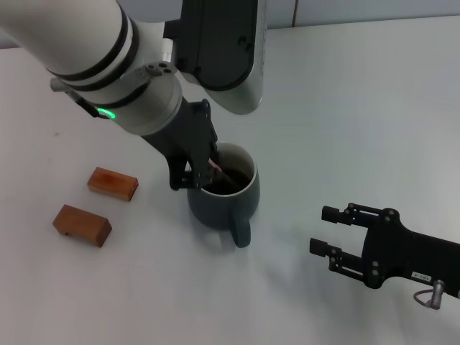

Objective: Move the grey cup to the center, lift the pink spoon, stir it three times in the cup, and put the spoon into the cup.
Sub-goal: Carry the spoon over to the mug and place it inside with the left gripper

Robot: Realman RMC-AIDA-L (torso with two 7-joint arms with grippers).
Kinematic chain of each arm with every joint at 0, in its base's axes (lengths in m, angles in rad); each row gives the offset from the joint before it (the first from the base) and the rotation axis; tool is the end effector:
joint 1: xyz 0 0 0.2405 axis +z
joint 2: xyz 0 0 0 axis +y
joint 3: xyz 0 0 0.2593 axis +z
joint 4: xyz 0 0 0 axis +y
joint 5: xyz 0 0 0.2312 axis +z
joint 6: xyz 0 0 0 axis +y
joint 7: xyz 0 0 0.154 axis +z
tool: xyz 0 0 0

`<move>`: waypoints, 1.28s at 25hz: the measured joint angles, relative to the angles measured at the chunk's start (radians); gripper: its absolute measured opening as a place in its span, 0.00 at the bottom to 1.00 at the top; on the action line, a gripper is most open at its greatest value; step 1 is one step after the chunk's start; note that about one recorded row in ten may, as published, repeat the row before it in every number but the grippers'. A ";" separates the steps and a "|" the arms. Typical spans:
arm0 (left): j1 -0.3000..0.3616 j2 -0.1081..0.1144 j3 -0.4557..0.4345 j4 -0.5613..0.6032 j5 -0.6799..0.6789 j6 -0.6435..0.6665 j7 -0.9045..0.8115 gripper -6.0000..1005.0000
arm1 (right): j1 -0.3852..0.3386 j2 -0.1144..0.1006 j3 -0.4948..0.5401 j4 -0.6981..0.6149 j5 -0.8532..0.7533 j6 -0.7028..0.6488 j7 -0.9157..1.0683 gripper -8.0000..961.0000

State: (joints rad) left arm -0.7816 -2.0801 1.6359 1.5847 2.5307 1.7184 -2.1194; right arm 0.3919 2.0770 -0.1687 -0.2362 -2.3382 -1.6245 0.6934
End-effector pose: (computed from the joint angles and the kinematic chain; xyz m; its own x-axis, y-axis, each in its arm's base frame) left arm -0.0575 0.3447 -0.0334 0.8612 -0.2060 -0.4647 -0.2681 -0.9608 -0.0710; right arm 0.3355 0.2473 -0.0632 0.7714 -0.1765 -0.6113 -0.3999 -0.8818 -0.2500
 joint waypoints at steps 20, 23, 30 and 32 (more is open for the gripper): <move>0.011 0.000 0.007 0.011 0.025 0.010 -0.027 0.13 | -0.001 0.003 0.000 0.003 0.001 0.000 0.000 0.61; 0.018 0.000 0.020 0.001 0.031 -0.021 -0.026 0.13 | 0.000 0.003 0.000 0.004 0.002 0.000 0.000 0.61; 0.028 0.001 0.024 -0.003 0.039 -0.035 -0.034 0.13 | 0.001 0.003 0.000 0.005 0.005 0.000 0.008 0.61; 0.037 0.001 0.023 -0.002 0.033 -0.047 -0.037 0.17 | 0.002 0.003 0.000 0.005 0.006 0.000 0.010 0.61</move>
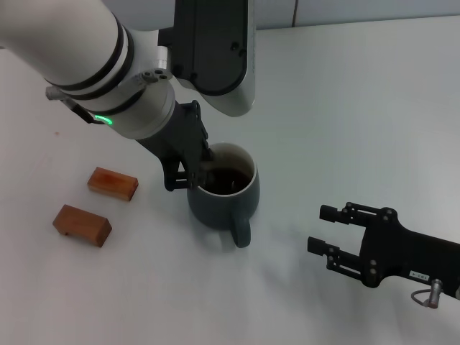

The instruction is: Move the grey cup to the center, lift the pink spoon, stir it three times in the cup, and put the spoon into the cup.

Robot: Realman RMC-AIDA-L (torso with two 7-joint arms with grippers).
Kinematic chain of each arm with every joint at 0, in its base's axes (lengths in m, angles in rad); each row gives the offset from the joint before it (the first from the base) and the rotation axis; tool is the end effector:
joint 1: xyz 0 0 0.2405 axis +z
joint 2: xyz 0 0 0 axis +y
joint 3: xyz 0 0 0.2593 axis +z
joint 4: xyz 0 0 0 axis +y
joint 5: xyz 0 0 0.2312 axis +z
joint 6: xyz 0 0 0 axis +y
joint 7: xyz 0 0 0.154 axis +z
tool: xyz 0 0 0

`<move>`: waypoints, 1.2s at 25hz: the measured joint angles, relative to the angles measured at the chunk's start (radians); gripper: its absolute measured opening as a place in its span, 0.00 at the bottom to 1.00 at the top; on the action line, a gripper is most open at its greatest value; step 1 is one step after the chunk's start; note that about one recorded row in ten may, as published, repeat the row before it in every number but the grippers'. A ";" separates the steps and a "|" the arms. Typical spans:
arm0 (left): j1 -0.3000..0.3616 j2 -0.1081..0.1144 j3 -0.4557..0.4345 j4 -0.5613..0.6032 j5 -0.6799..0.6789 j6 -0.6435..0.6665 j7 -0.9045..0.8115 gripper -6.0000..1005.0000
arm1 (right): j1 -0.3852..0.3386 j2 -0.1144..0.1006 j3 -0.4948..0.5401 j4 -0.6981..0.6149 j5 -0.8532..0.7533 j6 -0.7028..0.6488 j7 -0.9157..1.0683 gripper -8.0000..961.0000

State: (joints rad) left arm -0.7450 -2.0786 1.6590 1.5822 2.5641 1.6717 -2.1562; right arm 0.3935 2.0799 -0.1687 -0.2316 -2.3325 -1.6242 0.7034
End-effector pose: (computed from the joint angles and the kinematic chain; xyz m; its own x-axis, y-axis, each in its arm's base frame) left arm -0.0692 0.3480 -0.0363 0.8675 -0.1489 -0.4746 -0.2326 -0.9648 -0.1226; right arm 0.3335 0.2478 -0.0647 0.7618 -0.1848 -0.6209 -0.4104 -0.8792 -0.2419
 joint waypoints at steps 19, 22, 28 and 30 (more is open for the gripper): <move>0.265 0.009 -0.404 -0.061 -0.722 -0.257 0.192 0.62 | 0.004 -0.003 0.009 -0.003 0.002 0.014 0.001 0.61; 0.353 0.009 -0.474 -0.185 -0.992 -0.280 0.311 0.63 | 0.004 -0.003 0.010 -0.005 0.003 0.014 0.001 0.61; 0.449 0.016 -0.612 -0.634 -1.399 -0.146 0.614 0.63 | 0.004 -0.003 0.011 -0.008 0.002 0.015 0.001 0.61; 0.451 0.017 -0.644 -0.767 -1.395 -0.072 0.730 0.63 | 0.004 -0.003 0.011 -0.008 0.003 0.015 0.001 0.61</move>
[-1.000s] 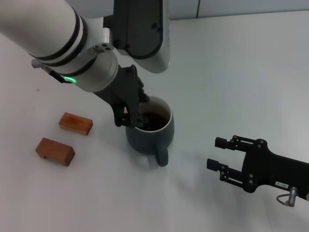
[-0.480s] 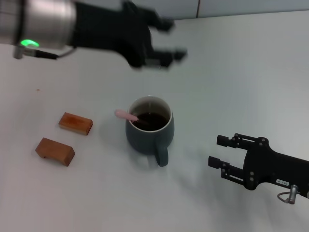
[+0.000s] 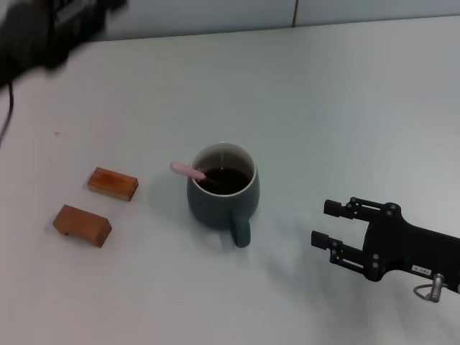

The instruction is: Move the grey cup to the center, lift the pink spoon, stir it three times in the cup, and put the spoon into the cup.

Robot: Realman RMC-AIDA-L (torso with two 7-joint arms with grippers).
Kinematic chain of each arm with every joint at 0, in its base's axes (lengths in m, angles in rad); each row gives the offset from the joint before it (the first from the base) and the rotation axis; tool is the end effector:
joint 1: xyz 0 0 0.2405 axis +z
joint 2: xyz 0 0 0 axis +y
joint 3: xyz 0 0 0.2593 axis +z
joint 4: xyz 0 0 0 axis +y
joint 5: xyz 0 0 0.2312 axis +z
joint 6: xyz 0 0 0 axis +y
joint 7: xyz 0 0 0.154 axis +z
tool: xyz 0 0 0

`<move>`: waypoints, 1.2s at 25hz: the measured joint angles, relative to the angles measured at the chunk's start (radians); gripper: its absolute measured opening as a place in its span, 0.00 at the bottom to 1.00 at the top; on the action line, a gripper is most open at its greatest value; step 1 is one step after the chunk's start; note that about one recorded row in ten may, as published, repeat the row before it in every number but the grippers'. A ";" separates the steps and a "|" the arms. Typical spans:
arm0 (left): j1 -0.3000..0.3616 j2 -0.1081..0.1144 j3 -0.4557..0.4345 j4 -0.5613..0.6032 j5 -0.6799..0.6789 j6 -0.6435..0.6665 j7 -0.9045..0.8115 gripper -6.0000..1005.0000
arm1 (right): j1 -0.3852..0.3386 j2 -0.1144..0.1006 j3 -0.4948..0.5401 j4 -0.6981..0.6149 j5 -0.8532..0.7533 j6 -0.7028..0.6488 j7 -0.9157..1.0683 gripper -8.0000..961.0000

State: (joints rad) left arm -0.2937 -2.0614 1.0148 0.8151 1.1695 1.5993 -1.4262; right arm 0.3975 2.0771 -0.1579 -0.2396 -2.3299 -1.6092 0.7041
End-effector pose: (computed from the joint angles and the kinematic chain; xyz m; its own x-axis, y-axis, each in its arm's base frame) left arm -0.2357 0.3325 0.0555 0.4371 0.1130 0.8923 0.4943 -0.8590 -0.1334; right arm 0.3365 0.2524 -0.0616 0.7701 -0.1815 -0.6116 -0.4152 -0.8705 -0.2644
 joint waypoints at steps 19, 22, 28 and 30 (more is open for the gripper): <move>0.171 0.039 -0.033 -0.560 0.230 0.142 0.894 0.84 | -0.003 -0.002 0.000 -0.017 0.008 0.003 0.000 0.61; 0.170 0.028 -0.033 -0.564 0.268 0.086 0.905 0.86 | -0.004 -0.002 0.000 -0.017 0.011 0.000 0.000 0.61; 0.162 0.021 -0.028 -0.560 0.280 0.078 0.921 0.86 | -0.007 -0.001 0.000 -0.017 0.011 0.003 -0.001 0.61; 0.159 0.019 -0.026 -0.561 0.283 0.070 0.924 0.86 | -0.008 -0.001 0.000 -0.017 0.011 0.004 -0.003 0.61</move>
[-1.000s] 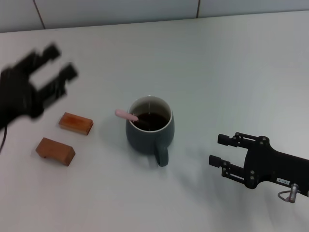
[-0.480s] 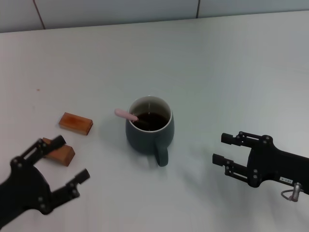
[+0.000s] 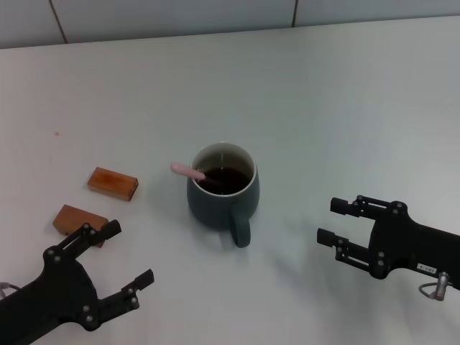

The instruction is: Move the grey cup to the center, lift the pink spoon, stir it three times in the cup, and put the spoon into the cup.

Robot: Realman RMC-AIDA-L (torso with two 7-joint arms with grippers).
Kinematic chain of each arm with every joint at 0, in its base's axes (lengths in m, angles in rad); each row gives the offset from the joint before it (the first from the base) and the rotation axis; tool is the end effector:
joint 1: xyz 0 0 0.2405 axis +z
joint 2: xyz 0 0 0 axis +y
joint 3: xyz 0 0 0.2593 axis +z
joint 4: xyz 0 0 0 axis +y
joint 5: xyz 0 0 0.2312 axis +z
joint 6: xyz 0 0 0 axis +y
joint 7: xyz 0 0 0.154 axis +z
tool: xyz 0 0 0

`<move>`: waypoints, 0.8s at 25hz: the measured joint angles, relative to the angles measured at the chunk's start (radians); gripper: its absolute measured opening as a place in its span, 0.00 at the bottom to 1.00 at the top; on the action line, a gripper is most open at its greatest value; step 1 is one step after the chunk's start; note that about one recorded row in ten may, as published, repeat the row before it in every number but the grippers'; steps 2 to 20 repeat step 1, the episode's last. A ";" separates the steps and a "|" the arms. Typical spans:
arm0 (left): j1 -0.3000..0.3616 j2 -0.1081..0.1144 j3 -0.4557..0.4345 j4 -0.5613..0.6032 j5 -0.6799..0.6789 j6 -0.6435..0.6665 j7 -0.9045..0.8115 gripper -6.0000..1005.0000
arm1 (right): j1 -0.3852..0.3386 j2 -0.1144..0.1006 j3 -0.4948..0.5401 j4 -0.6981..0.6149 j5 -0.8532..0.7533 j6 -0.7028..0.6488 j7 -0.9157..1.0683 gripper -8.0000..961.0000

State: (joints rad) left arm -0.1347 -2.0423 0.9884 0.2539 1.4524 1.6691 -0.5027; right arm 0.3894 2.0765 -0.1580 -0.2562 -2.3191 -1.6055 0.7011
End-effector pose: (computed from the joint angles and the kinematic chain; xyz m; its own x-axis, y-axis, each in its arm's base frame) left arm -0.3508 0.1925 -0.0483 0.7533 0.0163 0.6575 0.3721 -0.8349 -0.4056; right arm 0.3411 0.2529 -0.0574 0.7777 -0.1765 -0.6033 -0.4184 -0.8616 -0.2874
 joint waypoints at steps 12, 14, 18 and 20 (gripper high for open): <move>-0.001 0.000 0.000 0.000 0.000 0.000 0.000 0.86 | -0.001 0.001 0.000 0.000 0.000 0.000 0.000 0.61; -0.001 0.000 0.000 0.000 0.000 0.000 0.000 0.86 | -0.001 0.001 0.000 0.000 0.000 0.000 0.000 0.61; -0.001 0.000 0.000 0.000 0.000 0.000 0.000 0.86 | -0.001 0.001 0.000 0.000 0.000 0.000 0.000 0.61; -0.001 0.000 0.000 0.000 0.000 0.000 0.000 0.86 | -0.001 0.001 0.000 0.000 0.000 0.000 0.000 0.61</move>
